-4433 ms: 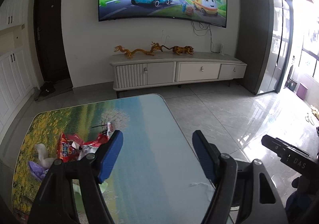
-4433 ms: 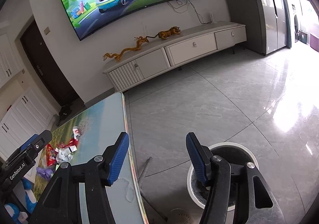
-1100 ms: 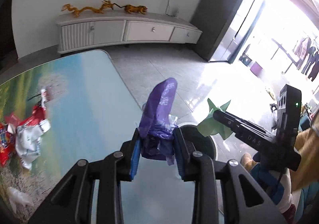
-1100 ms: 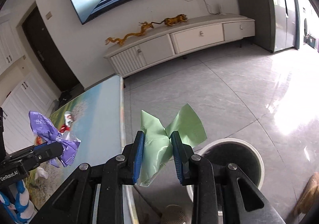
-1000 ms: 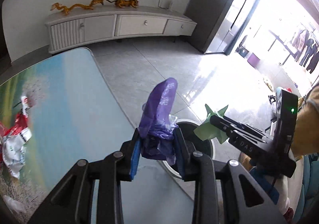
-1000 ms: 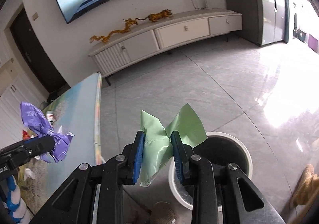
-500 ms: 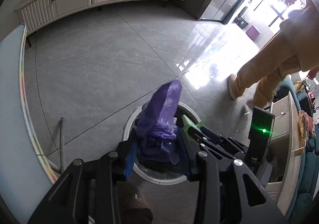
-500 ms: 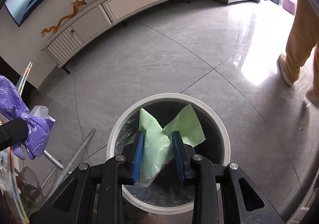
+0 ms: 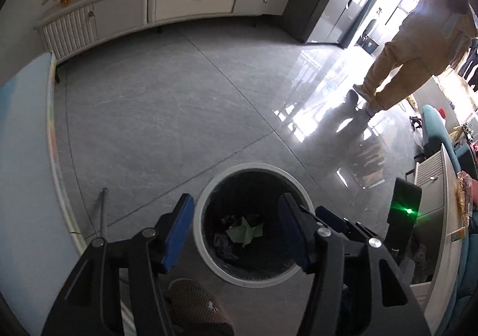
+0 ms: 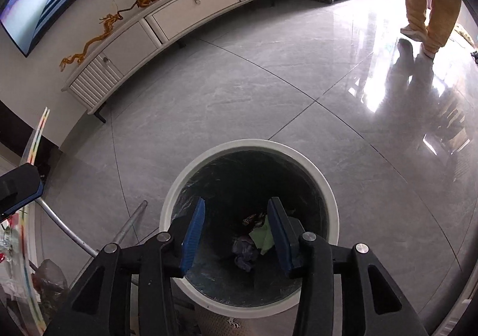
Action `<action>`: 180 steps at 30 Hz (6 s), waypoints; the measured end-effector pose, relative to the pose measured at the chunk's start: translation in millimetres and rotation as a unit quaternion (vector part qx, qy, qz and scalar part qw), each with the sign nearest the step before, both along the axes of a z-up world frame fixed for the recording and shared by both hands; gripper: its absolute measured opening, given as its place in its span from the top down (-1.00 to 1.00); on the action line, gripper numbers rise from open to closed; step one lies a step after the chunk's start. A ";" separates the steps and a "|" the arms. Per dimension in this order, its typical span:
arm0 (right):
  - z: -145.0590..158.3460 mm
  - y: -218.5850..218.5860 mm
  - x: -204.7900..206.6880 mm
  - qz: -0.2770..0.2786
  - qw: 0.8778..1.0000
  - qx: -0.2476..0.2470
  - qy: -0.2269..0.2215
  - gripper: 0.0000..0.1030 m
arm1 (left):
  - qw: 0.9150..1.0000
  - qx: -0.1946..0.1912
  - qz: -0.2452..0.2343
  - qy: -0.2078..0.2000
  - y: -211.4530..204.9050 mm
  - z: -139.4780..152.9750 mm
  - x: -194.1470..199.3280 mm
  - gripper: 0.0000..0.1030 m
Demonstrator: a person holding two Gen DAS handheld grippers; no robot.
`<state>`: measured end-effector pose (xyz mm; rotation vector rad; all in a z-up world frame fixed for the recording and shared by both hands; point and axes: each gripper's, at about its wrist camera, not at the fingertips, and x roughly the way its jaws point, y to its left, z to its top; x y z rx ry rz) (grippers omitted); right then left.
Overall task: Collect trash
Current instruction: 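Move both open tools back toward the red snack bag and white tissues, then grasp the white printed plastic bag with the right tool while the left tool grasps a white tissue, then carry the plastic bag and tissue over the white bin and open both tools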
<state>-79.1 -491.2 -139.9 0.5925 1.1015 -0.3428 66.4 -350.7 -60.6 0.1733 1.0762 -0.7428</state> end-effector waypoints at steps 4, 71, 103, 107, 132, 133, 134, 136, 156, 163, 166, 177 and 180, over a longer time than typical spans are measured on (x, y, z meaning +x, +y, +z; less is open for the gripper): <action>30.0 12.9 2.9 0.010 0.999 -0.012 -0.031 0.08 | 0.997 -0.002 0.048 -0.065 37.0 30.8 -2.6 -0.18; 223.2 345.6 39.2 0.297 0.932 -0.083 -0.193 -0.10 | 0.884 -0.030 0.396 -0.246 447.7 107.2 -92.0 -0.34; 144.2 409.9 135.0 0.411 0.901 0.011 -0.136 -0.10 | 0.925 0.017 0.356 -0.134 454.5 43.5 -28.0 -0.34; 124.3 421.3 151.3 0.422 0.897 0.014 -0.129 -0.10 | 0.926 0.031 0.354 -0.127 444.8 24.2 -19.1 -0.34; 113.5 377.0 96.2 0.426 0.889 0.075 -0.149 0.35 | 0.942 -0.049 0.324 -0.072 444.6 2.4 -41.3 0.63; 117.5 371.2 92.2 0.420 0.891 0.076 -0.154 0.35 | 0.943 -0.054 0.320 -0.074 443.7 6.0 -45.5 0.64; 122.2 365.9 87.9 0.415 0.892 0.077 -0.160 0.35 | 0.944 -0.057 0.317 -0.078 441.7 9.4 -49.2 0.64; 131.5 356.3 82.5 0.406 0.894 0.078 -0.170 0.35 | 0.945 -0.060 0.311 -0.087 436.0 17.5 -56.6 0.64; 196.0 183.6 7.1 0.255 0.934 0.021 -0.250 0.35 | 0.958 -0.119 0.201 -0.166 309.4 136.3 -71.7 0.64; 180.3 95.7 -16.4 0.167 0.960 -0.013 -0.225 0.35 | 0.975 -0.109 0.110 -0.158 199.1 142.5 -58.1 0.64; 162.0 70.3 -19.0 0.141 0.971 -0.024 -0.191 0.35 | 0.984 -0.089 0.071 -0.135 147.5 126.0 -49.5 0.64; 57.3 16.9 -1.1 0.075 0.995 0.009 -0.069 0.29 | 0.999 -0.013 -0.008 -0.029 14.6 27.2 -19.5 0.58; 35.6 5.1 -2.6 0.060 0.997 0.013 -0.045 0.26 | 1.000 -0.001 -0.015 -0.003 -7.6 4.9 -13.0 0.54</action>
